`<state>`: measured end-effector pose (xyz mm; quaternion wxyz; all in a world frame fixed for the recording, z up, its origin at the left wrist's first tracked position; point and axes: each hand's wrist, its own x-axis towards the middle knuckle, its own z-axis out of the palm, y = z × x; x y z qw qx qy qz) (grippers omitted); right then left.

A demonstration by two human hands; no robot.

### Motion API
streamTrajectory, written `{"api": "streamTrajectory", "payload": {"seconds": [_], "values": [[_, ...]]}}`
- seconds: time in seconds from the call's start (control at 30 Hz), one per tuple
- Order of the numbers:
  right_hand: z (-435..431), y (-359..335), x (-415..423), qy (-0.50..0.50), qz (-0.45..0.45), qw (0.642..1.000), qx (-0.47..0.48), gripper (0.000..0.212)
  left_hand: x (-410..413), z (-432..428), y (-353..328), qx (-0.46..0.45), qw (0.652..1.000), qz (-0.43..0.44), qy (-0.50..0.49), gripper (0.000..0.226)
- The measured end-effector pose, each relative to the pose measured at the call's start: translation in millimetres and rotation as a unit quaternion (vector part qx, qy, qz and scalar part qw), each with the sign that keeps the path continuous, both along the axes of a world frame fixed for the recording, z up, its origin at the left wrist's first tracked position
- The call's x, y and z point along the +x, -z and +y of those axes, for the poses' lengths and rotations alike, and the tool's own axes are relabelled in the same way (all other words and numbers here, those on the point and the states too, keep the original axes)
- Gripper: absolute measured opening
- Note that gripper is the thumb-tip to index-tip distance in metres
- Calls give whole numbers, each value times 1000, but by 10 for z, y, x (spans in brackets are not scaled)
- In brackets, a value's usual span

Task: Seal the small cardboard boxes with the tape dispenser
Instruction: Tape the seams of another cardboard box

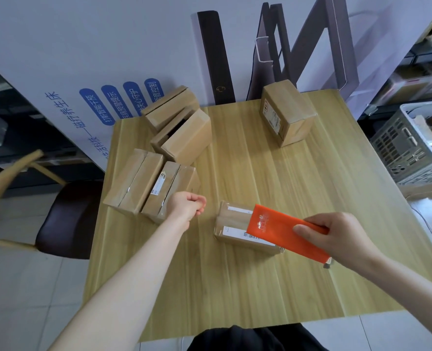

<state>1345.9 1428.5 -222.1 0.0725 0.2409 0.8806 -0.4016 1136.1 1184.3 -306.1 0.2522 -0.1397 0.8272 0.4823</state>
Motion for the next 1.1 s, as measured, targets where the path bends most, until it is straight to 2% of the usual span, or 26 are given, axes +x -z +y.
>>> {"api": "streamTrajectory", "payload": {"seconds": [0.33, 0.47, 0.73, 1.1], "values": [[30, 70, -429, -33, -114, 988, 98, 41, 99, -46, 123, 10, 1000, 7, -22, 7], [11, 160, -560, -49, -132, 977, 161, 41, 128, -57, 191, 8, 999, 9, -36, 7], [-36, 336, -669, -57, -152, 963, 213, 42, 128, -53, 358, 21, 999, -2, -48, 7], [-15, 341, -751, -57, -167, 964, 201, 37, 185, 90, 657, 15, 998, -17, -56, 4]]}}
